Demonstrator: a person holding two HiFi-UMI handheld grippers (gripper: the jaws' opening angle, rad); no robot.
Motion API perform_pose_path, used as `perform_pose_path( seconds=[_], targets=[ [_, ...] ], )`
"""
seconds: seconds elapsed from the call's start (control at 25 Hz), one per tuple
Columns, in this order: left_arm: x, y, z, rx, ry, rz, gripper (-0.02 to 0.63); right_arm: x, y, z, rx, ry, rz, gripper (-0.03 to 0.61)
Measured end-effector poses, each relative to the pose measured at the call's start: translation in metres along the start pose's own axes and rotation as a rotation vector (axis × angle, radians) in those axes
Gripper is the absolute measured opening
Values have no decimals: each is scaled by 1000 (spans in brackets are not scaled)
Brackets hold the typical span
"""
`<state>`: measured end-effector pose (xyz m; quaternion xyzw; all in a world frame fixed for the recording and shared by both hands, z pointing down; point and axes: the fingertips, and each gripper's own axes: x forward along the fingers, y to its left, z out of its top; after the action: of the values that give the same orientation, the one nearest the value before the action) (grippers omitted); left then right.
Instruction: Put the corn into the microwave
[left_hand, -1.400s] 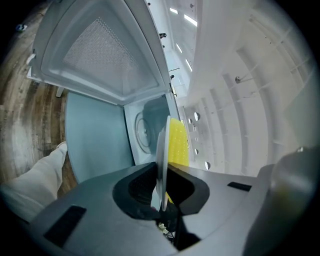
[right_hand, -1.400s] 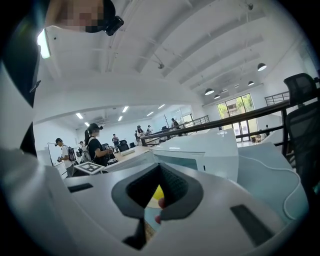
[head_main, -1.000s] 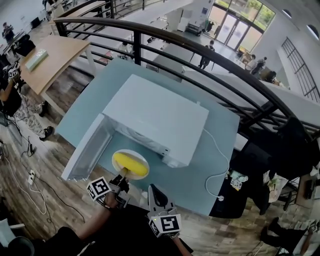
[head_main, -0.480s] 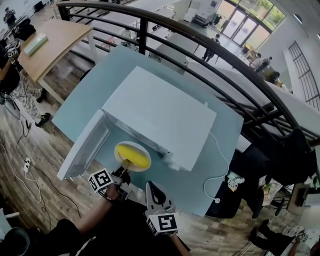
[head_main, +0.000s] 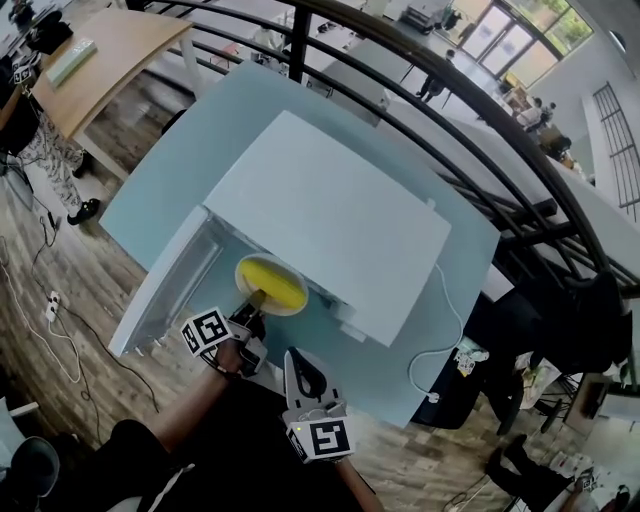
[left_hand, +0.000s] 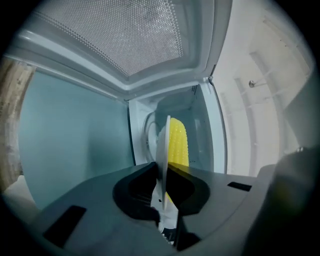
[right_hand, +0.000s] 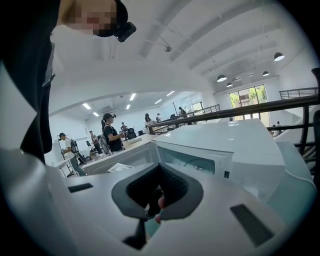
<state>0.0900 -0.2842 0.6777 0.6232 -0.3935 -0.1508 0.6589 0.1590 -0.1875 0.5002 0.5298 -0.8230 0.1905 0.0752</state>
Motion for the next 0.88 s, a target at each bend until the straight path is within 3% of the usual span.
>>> perform_pose_path(
  seconds=[0.88],
  targets=[
    [66,21,28,-27,6,49,32,28,-18,-3,22,41,-43,9]
  ],
)
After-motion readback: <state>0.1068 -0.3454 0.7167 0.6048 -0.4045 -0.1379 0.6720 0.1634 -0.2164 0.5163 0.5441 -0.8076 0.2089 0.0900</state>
